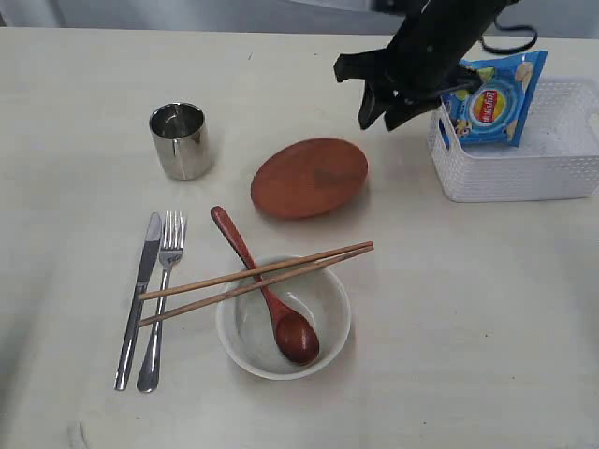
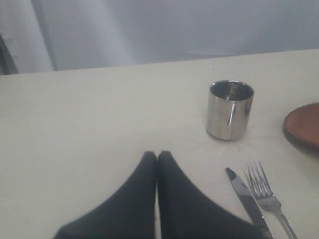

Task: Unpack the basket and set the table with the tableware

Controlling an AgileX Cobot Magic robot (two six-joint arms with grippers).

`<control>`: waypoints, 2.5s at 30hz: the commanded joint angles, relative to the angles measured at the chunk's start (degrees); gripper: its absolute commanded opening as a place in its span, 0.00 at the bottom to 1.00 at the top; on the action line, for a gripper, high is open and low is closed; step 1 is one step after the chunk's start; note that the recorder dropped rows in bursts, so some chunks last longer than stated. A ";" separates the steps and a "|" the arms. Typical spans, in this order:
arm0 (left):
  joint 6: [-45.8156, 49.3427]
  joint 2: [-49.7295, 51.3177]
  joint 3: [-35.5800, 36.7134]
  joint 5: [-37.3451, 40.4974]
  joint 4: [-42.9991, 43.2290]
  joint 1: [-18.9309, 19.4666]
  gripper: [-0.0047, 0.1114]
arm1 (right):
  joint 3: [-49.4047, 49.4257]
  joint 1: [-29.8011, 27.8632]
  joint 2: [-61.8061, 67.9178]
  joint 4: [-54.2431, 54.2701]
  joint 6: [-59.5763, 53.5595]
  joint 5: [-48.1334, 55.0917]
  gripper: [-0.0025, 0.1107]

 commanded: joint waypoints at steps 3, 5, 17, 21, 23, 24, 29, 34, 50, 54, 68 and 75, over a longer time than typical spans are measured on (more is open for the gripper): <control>-0.27 -0.13 0.14 -0.50 -0.13 -0.33 0.04 | -6.63 -0.42 -3.94 -22.45 10.35 8.15 0.53; -0.27 -0.13 0.14 -0.50 -0.13 -0.33 0.04 | -7.50 -1.27 -4.19 -27.90 13.58 10.38 0.56; -0.27 -0.13 0.14 -0.50 -0.13 -0.33 0.04 | -7.05 -1.13 -3.97 6.58 -10.16 14.73 0.11; -0.27 -0.13 0.14 -0.50 -0.13 -0.33 0.04 | -7.05 7.53 1.09 5.71 -7.98 12.51 0.02; -0.27 -0.13 0.14 -0.50 -0.13 -0.33 0.04 | -7.05 10.65 4.77 5.71 -7.72 11.03 0.02; -0.27 -0.13 0.14 -0.50 -0.13 -0.33 0.04 | -7.05 11.70 6.99 5.71 -6.93 9.59 0.02; -0.27 -0.13 0.14 -0.50 -0.13 -0.33 0.04 | -7.05 12.60 13.37 2.40 -2.02 0.87 0.02; -0.27 -0.13 0.14 -0.50 -0.13 -0.33 0.04 | -7.05 12.46 15.59 -10.16 4.43 1.76 0.02; -0.27 -0.13 0.14 -0.50 -0.13 -0.33 0.04 | -7.17 12.24 9.42 -10.28 3.73 -1.01 0.02; -0.27 -0.13 0.14 -0.50 -0.13 -0.33 0.04 | -7.17 10.87 4.52 -10.52 3.62 -2.52 0.03; -0.27 -0.13 0.14 -0.50 -0.13 -0.33 0.04 | -7.17 -8.40 -4.22 -14.18 6.40 3.80 0.60; -0.27 -0.13 0.14 -0.50 -0.13 -0.33 0.04 | -7.17 -4.54 -1.95 -17.33 -4.28 0.16 0.60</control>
